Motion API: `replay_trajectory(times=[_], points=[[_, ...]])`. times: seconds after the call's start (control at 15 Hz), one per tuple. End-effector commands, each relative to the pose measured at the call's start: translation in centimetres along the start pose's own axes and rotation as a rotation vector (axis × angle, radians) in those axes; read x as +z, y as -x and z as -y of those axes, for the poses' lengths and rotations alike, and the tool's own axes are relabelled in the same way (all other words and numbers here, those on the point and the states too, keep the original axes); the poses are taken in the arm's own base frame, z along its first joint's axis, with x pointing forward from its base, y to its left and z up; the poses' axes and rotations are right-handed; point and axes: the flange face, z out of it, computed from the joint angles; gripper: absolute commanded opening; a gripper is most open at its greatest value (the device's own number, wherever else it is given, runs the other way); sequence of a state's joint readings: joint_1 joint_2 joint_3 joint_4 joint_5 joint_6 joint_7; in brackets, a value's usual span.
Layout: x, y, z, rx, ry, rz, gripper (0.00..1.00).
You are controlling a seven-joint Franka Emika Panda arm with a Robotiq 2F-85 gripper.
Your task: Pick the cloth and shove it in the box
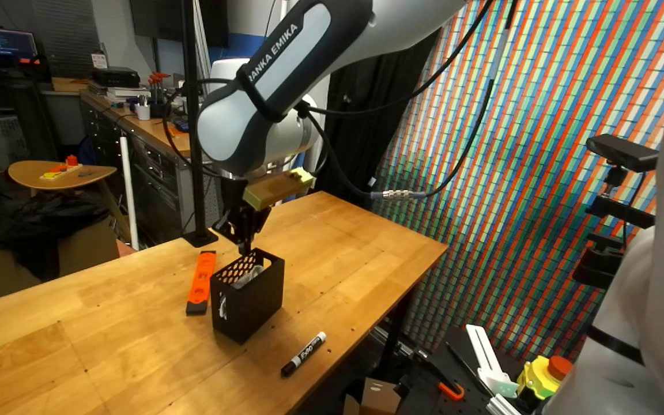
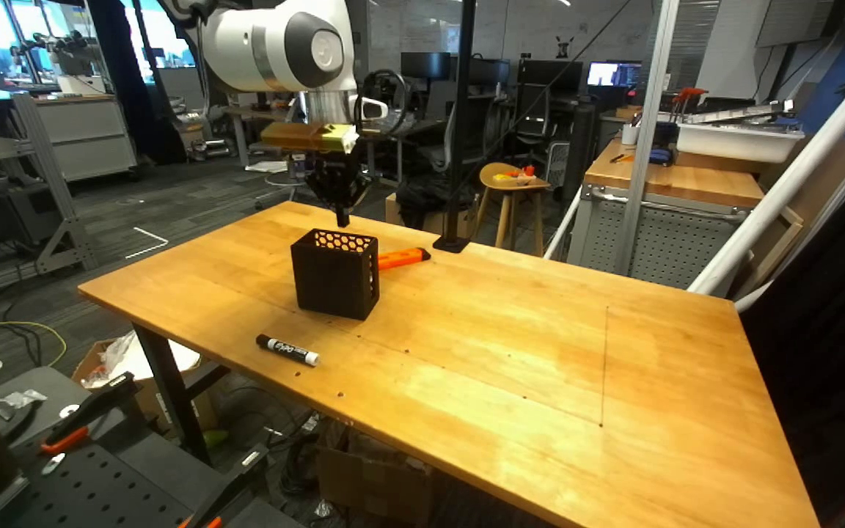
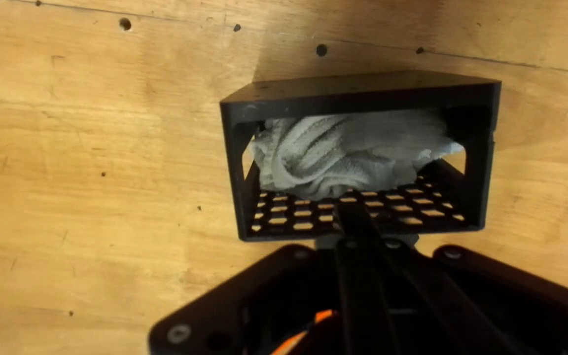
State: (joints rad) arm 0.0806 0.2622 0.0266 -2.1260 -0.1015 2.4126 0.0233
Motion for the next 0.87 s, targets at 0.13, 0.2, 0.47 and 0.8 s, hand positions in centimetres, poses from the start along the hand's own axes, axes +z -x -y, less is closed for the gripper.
replay_trajectory(times=[0.13,0.2,0.47,0.8], points=[[-7.3,1.9,0.7,0.073,-0.033,-0.094,0.0],[-4.9,0.5,0.1,0.036,-0.008,-0.071,0.26],[-4.8,0.7,0.2,0.038,-0.01,-0.065,0.23],[-4.2,0.7,0.2,0.038,-0.011,-0.054,0.26]])
